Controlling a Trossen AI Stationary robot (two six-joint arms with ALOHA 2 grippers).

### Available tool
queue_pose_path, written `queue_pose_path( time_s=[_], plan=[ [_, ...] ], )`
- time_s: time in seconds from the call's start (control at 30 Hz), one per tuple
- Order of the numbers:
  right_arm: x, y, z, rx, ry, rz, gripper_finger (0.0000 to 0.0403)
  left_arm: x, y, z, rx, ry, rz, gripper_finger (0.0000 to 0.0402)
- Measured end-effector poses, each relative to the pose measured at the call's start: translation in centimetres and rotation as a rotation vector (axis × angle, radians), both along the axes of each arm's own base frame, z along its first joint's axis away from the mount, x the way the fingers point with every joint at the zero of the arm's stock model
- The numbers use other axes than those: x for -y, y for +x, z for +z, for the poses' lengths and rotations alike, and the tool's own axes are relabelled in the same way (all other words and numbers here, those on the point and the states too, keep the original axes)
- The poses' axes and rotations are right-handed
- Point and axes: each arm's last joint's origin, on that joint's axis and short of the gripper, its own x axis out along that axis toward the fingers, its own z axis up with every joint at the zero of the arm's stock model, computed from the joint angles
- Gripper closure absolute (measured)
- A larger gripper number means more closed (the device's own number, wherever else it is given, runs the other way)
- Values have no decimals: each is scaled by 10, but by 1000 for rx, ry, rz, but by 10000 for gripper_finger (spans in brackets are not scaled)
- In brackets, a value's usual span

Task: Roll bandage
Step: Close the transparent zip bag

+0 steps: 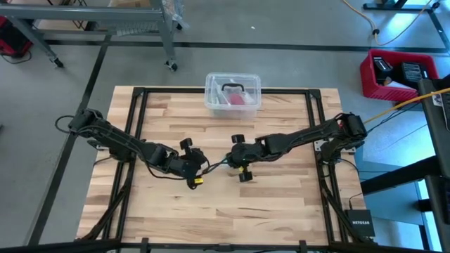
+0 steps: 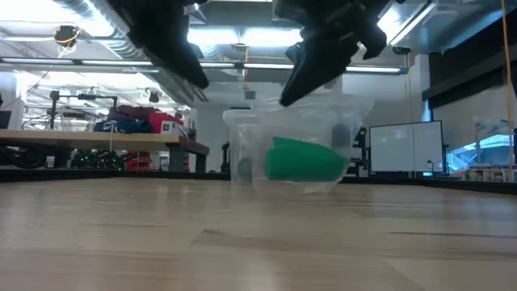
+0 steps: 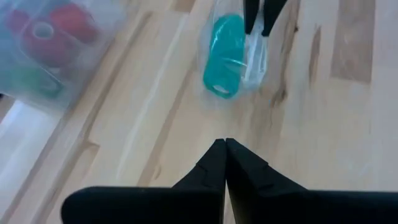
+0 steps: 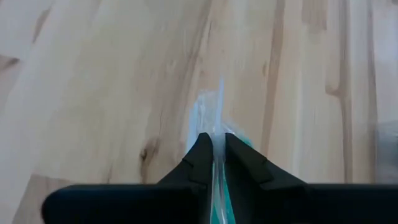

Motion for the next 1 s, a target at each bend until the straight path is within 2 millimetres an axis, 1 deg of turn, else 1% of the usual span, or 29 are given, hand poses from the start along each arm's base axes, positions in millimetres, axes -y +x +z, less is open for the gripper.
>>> queue_pose_path(
  time_s=[0.17, 0.23, 0.3, 0.53, 0.7, 0.8, 0.87, 0.93, 1.0],
  plan=[
    [0, 2, 3, 30, 7, -1, 370, 3, 8, 8, 120, -37, -1, 401],
    [-1, 3, 4, 51, 11, 0, 370, 5, 12, 10, 158, -42, -12, 392],
    [-1, 4, 5, 66, 14, 0, 370, 5, 16, 9, 174, -37, -21, 375],
    [-1, 5, 5, 72, 15, 0, 370, 0, 38, -9, 179, 18, -38, 297],
    [-1, 5, 5, 72, 17, 2, 370, -3, 50, -28, 124, 101, -87, 268],
    [-1, 5, 5, 70, 20, 5, 370, -2, 55, -35, 115, 122, -104, 264],
    [-1, 5, 5, 72, 21, 5, 370, -1, 57, -38, 113, 131, -112, 270],
    [-1, 5, 5, 71, 21, 5, 370, 0, 58, -39, 111, 132, -114, 289],
    [-1, 5, 5, 71, 21, 5, 370, 0, 58, -39, 116, 132, -113, 319]
  ],
)
